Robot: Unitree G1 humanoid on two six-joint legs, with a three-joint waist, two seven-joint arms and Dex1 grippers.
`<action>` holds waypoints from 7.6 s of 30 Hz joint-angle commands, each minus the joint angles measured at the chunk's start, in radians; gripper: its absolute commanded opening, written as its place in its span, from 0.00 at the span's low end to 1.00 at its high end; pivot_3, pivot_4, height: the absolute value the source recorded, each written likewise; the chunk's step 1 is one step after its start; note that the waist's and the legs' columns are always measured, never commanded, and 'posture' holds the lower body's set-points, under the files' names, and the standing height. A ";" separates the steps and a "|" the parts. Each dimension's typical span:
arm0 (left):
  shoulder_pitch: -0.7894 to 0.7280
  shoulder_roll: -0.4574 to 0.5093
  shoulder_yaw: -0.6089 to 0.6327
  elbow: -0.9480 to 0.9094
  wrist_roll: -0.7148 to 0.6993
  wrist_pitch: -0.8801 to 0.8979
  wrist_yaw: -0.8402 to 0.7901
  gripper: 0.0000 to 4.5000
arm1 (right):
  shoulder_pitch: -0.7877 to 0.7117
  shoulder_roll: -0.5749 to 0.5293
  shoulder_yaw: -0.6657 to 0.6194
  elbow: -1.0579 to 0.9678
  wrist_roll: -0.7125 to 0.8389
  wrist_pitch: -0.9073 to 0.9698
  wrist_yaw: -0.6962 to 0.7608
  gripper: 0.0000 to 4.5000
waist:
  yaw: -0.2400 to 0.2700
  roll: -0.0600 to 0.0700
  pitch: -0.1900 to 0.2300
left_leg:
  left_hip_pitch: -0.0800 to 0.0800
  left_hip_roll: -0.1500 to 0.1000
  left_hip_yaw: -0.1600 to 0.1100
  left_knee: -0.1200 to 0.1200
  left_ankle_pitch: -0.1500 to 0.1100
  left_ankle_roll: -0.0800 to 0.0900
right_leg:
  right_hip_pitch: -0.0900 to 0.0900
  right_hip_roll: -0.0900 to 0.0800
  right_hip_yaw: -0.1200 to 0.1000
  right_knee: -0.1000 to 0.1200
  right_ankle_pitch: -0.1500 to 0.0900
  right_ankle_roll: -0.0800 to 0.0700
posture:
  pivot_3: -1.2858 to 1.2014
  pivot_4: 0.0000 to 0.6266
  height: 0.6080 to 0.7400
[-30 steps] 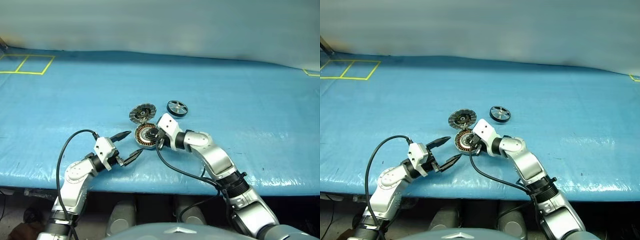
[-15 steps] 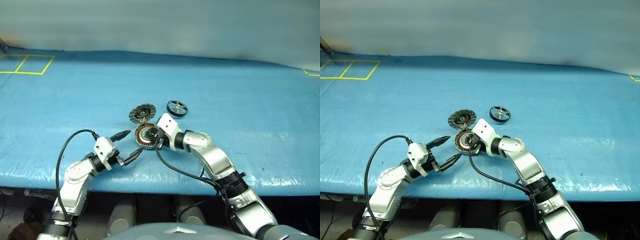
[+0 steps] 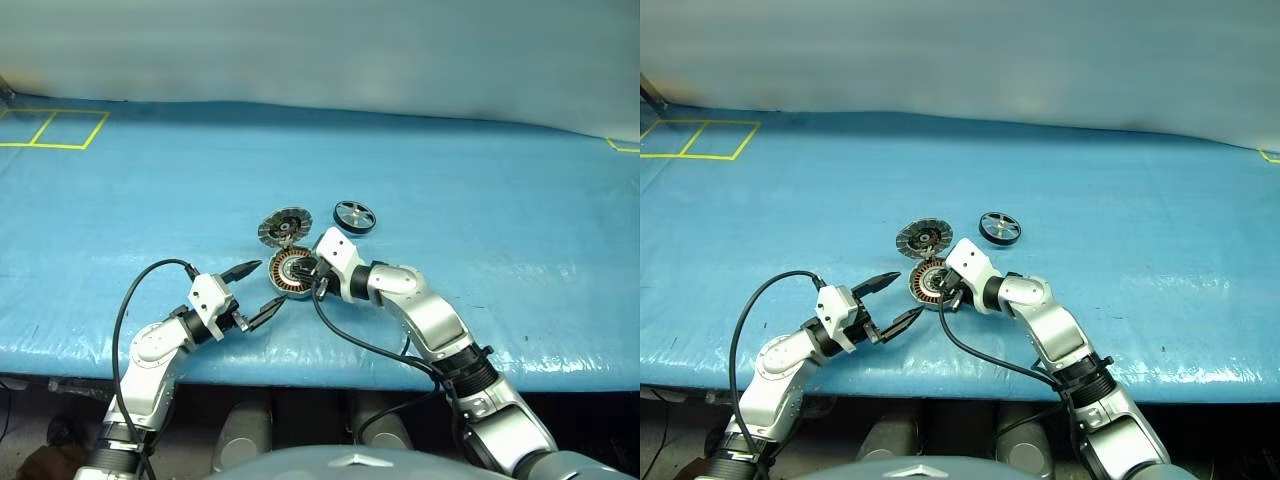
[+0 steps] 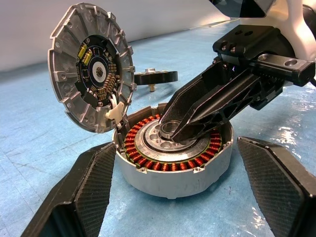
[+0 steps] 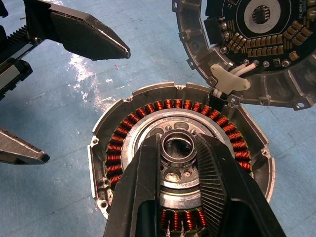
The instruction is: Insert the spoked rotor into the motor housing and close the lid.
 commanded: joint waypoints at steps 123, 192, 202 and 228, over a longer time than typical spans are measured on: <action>0.026 -0.013 -0.011 -0.027 0.047 -0.055 0.069 0.95 | -0.134 -0.103 -0.125 0.235 -0.196 0.001 -0.130 0.00 | -0.001 0.000 0.000 | 0.004 0.000 0.002 -0.008 0.001 -0.001 | 0.001 0.000 0.000 -0.002 -0.001 -0.001 | 0.52 0.24 1.00; 0.023 -0.037 -0.008 0.016 -0.010 -0.063 -0.008 0.95 | 0.041 -0.119 -0.070 -0.142 0.142 0.042 0.072 0.00 | 0.001 0.000 0.000 | 0.003 0.000 0.001 -0.007 0.001 -0.001 | 0.000 -0.001 0.000 -0.002 -0.001 -0.001 | 0.52 0.24 1.00; 0.022 -0.037 -0.008 0.018 -0.006 -0.067 -0.005 0.95 | 0.032 -0.133 -0.052 -0.134 0.115 0.030 0.075 0.00 | 0.002 0.000 0.000 | 0.003 0.000 0.001 -0.007 0.001 -0.001 | 0.000 -0.001 0.000 -0.002 -0.001 -0.001 | 0.52 0.24 1.00; 0.035 -0.035 -0.009 0.011 -0.007 -0.064 0.006 0.95 | 0.026 -0.139 -0.041 -0.150 0.076 0.013 0.067 0.00 | 0.002 0.000 0.000 | 0.003 0.000 0.001 -0.007 0.001 -0.001 | 0.000 -0.001 0.000 -0.002 -0.001 -0.001 | 0.52 0.24 1.00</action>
